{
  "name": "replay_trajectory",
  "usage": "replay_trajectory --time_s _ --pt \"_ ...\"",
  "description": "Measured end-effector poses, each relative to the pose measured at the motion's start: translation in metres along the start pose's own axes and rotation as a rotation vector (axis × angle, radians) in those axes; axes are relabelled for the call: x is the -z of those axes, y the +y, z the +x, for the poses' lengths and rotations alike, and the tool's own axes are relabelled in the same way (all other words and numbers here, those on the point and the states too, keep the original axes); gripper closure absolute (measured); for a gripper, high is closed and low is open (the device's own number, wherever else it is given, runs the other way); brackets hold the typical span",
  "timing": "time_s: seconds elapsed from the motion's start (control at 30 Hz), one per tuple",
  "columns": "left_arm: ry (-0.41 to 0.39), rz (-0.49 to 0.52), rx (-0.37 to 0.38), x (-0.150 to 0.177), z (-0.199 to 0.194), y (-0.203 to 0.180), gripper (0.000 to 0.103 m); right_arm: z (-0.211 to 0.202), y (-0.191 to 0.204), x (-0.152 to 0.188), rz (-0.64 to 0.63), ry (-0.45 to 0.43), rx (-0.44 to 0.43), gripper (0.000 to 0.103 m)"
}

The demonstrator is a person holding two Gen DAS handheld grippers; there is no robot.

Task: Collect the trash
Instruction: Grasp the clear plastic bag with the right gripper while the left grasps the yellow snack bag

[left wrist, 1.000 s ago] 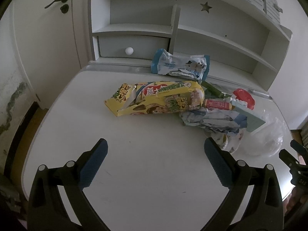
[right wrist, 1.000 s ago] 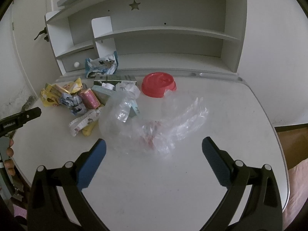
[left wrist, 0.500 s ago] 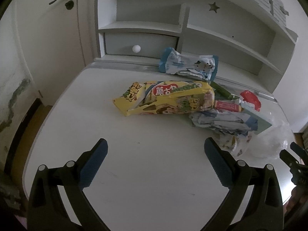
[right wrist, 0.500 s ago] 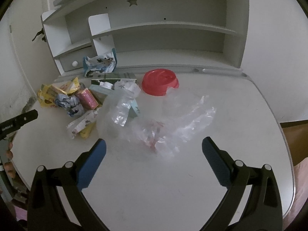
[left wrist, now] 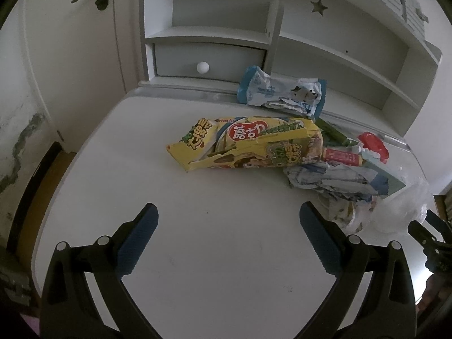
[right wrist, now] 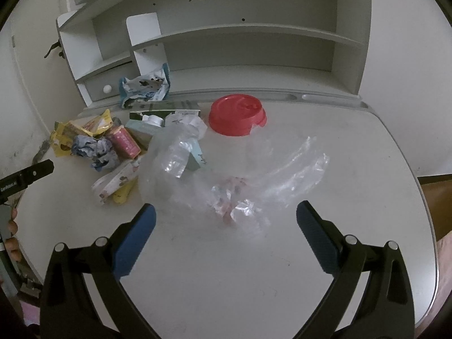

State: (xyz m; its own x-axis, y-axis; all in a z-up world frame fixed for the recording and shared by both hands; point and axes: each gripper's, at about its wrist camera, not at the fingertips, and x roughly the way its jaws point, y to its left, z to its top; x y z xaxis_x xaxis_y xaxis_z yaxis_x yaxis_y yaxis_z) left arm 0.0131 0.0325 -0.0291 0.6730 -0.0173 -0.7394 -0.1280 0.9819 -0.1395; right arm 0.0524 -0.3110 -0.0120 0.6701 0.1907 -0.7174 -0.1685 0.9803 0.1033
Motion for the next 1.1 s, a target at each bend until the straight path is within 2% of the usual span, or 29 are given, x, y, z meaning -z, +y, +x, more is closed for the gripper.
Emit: replay_trajectory --time_s 0.17,0.4,0.47,0.5,0.53,0.57,0.6,0.63,0.67,0.73,0.77,0.8,0.83,0.9,0.97,1.0,1.1 --pt "0.002 0.007 0.002 -0.001 0.005 0.001 0.005 0.005 -0.002 -0.001 0.010 0.009 -0.002 0.007" --pt "-0.025 0.098 0.053 -0.020 0.014 0.015 0.005 0.014 -0.014 -0.006 0.083 0.008 -0.031 0.007" --pt "-0.017 0.141 0.071 -0.028 0.017 0.014 0.005 0.020 -0.018 -0.008 0.109 0.013 -0.043 0.019" --pt "-0.013 0.196 0.083 -0.033 0.020 0.011 0.005 0.022 -0.020 -0.009 0.115 0.016 -0.047 0.023" --pt "-0.011 0.232 0.083 -0.035 0.022 0.007 0.005 0.024 -0.022 -0.009 0.125 0.019 -0.061 0.034" --pt "-0.009 0.280 0.083 -0.037 0.024 0.002 0.005 0.026 -0.023 -0.010 0.135 0.022 -0.072 0.040" --pt "-0.003 0.359 0.079 -0.039 0.029 -0.006 0.005 0.028 -0.025 -0.011 0.142 0.023 -0.076 0.041" --pt "0.004 0.406 0.071 -0.041 0.034 -0.011 0.005 0.028 -0.025 -0.012 0.142 0.020 -0.077 0.050" --pt "0.011 0.442 0.064 -0.042 0.037 -0.015 0.005 0.029 -0.026 -0.013 0.143 0.015 -0.080 0.065" --pt "0.002 0.498 0.064 -0.046 0.041 -0.024 0.006 0.027 -0.031 -0.015 0.170 -0.003 -0.088 0.074" --pt "0.003 0.511 0.065 -0.049 0.042 -0.026 0.011 0.024 -0.033 -0.017 0.181 -0.016 -0.084 0.076" --pt "0.005 0.519 0.075 -0.051 0.043 -0.029 0.024 0.019 -0.036 -0.019 0.187 -0.039 -0.071 0.078" --pt "0.011 0.528 0.085 -0.053 0.044 -0.031 0.032 0.016 -0.039 -0.020 0.190 -0.053 -0.060 0.079" --pt "0.018 0.527 0.108 -0.055 0.046 -0.034 0.064 0.009 -0.045 -0.024 0.202 -0.085 -0.043 0.080" --pt "0.020 0.514 0.128 -0.058 0.046 -0.034 0.080 0.003 -0.050 -0.029 0.210 -0.108 -0.030 0.080" --pt "0.010 0.500 0.120 -0.060 0.044 -0.034 0.086 -0.001 -0.052 -0.031 0.209 -0.122 -0.021 0.080" --pt "-0.030 0.432 0.124 -0.066 0.034 -0.027 0.091 -0.010 -0.057 -0.036 0.204 -0.152 -0.015 0.080"
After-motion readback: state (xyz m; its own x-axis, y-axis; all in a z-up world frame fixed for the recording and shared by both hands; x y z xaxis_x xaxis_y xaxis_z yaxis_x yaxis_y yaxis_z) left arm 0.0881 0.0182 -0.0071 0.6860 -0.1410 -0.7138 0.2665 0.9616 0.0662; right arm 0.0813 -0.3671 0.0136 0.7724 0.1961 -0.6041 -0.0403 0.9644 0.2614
